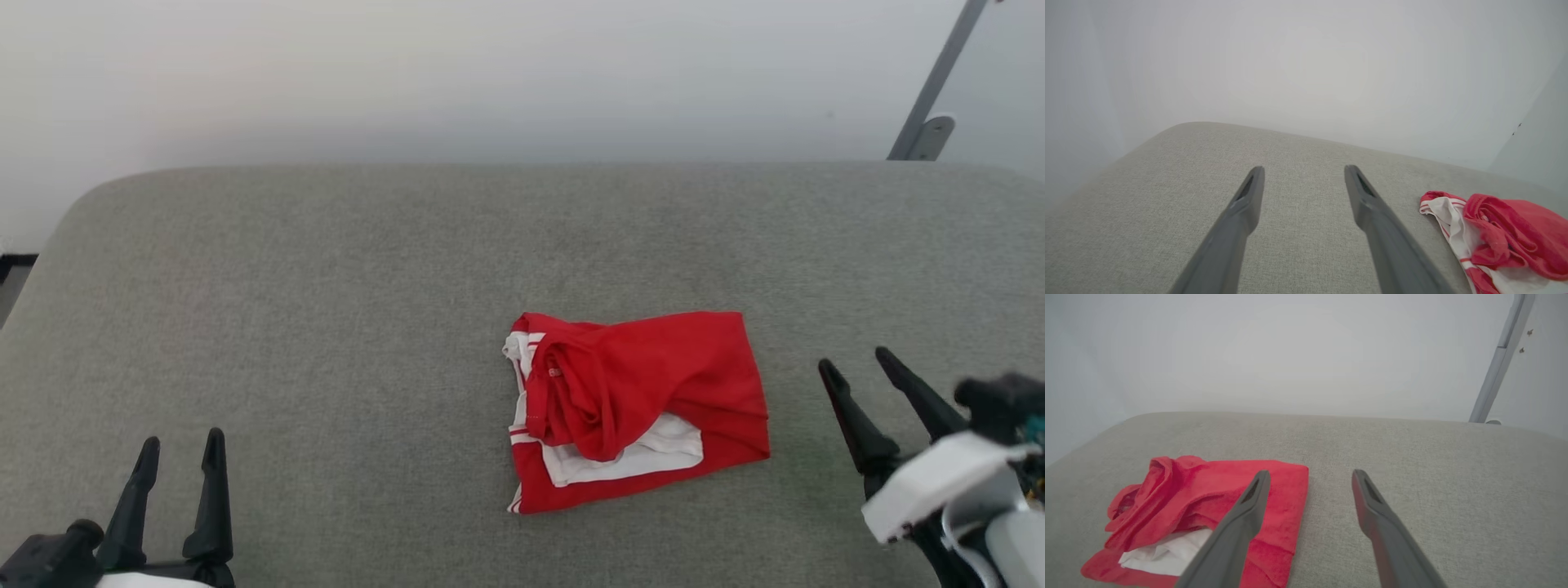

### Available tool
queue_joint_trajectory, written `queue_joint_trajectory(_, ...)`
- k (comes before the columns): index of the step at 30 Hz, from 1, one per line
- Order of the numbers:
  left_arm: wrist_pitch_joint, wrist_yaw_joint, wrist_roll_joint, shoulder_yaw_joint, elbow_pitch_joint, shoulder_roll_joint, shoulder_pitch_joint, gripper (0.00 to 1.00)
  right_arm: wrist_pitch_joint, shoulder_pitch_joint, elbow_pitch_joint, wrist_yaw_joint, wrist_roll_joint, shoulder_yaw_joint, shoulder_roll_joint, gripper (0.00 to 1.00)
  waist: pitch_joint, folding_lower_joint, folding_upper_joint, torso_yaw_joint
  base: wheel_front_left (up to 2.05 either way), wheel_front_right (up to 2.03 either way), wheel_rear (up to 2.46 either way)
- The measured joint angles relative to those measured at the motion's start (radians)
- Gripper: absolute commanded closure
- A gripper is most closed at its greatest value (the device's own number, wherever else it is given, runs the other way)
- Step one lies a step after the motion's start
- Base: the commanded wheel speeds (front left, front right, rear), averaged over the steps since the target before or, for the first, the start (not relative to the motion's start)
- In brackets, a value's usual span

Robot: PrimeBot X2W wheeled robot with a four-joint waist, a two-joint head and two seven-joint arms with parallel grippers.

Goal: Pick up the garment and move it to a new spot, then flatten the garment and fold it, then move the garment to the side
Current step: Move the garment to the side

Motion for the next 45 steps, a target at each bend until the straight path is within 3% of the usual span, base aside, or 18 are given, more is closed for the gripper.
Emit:
queue_joint_trajectory(8,0.0,0.0,-0.016,-0.029,0.005,-0.001,-0.03,0.0,0.278,-0.131,0.046,0.0,0.149,0.095,-0.071,0.0,0.051,0.0,0.0,0.04,0.0,0.0,0.0)
queue_joint_trajectory(16,0.0,0.0,-0.029,-0.063,0.016,-0.005,-0.078,0.0,0.494,-0.231,0.086,0.0,0.218,0.152,-0.114,0.0,0.102,0.0,0.0,0.08,0.0,0.0,0.0)
queue_joint_trajectory(24,0.0,0.0,-0.042,-0.089,0.027,-0.007,-0.125,0.0,0.696,-0.331,0.163,0.0,0.273,0.229,-0.112,0.0,0.156,0.0,0.0,0.12,0.0,0.0,0.0)
queue_joint_trajectory(31,0.0,0.0,-0.05,-0.109,0.036,-0.009,-0.16,0.0,0.806,-0.42,0.258,0.0,0.321,0.277,-0.077,0.0,0.197,0.0,0.0,0.141,0.0,0.0,0.0)
queue_joint_trajectory(32,0.0,0.0,-0.05,-0.111,0.036,-0.01,-0.164,0.0,0.816,-0.43,0.265,0.0,0.326,0.286,-0.076,0.55,0.201,0.0,0.0,0.144,0.0,0.0,0.0)
queue_joint_trajectory(33,0.0,0.0,-0.051,-0.111,0.036,-0.011,-0.166,0.0,0.823,-0.439,0.268,0.0,0.332,0.294,-0.075,0.97,0.205,0.0,0.0,0.146,0.0,0.0,0.0)
queue_joint_trajectory(39,0.0,0.0,-0.057,-0.107,0.037,-0.012,-0.175,0.0,0.819,-0.463,0.264,0.003,0.381,0.316,-0.074,1.0,0.219,0.0,0.0,0.145,0.0,0.0,0.0)
queue_joint_trajectory(45,0.0,0.0,-0.057,-0.099,0.03,-0.009,-0.177,0.0,0.788,-0.467,0.211,0.003,0.397,0.321,-0.125,1.0,0.222,0.0,0.0,0.118,0.0,0.0,0.0)
